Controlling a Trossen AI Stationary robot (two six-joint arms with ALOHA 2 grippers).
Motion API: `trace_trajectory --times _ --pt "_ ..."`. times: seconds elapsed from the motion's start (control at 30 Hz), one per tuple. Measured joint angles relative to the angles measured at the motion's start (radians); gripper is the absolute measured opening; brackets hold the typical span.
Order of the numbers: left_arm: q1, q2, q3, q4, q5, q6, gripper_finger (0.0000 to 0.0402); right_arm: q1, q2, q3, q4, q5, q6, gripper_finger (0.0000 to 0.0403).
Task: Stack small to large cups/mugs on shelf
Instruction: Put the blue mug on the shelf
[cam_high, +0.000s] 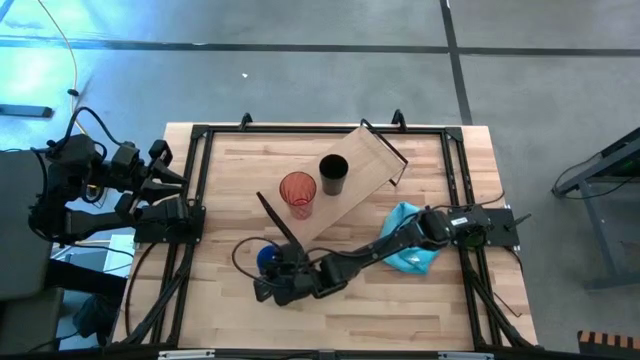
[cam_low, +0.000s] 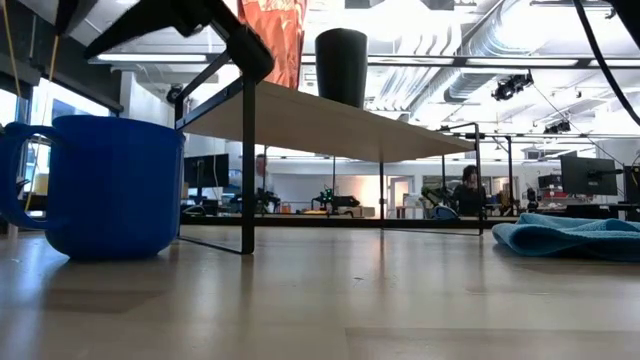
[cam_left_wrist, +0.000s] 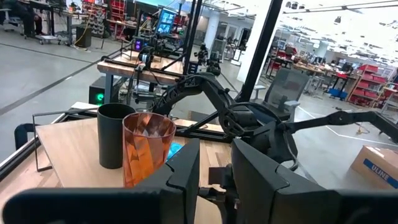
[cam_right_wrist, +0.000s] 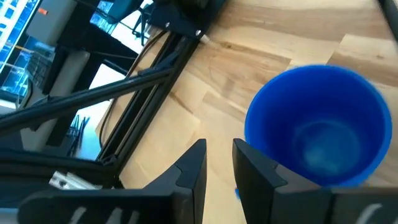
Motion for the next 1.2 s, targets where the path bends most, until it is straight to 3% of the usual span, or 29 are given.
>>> trace_trajectory --times 0.33,0.93,1.2 --pt "0.000 0.000 0.000 0.000 0.000 -0.005 0.0083 0.047 0.000 0.000 -0.038 0.053 0.043 0.0067" --pt "0.000 0.000 0.000 0.001 0.000 -0.029 0.0083 0.105 0.000 0.000 -0.204 0.127 0.404 0.0070" --pt "0.000 0.000 0.000 0.002 0.018 -0.028 0.0083 0.097 0.000 0.000 -0.195 0.123 0.508 0.0152"
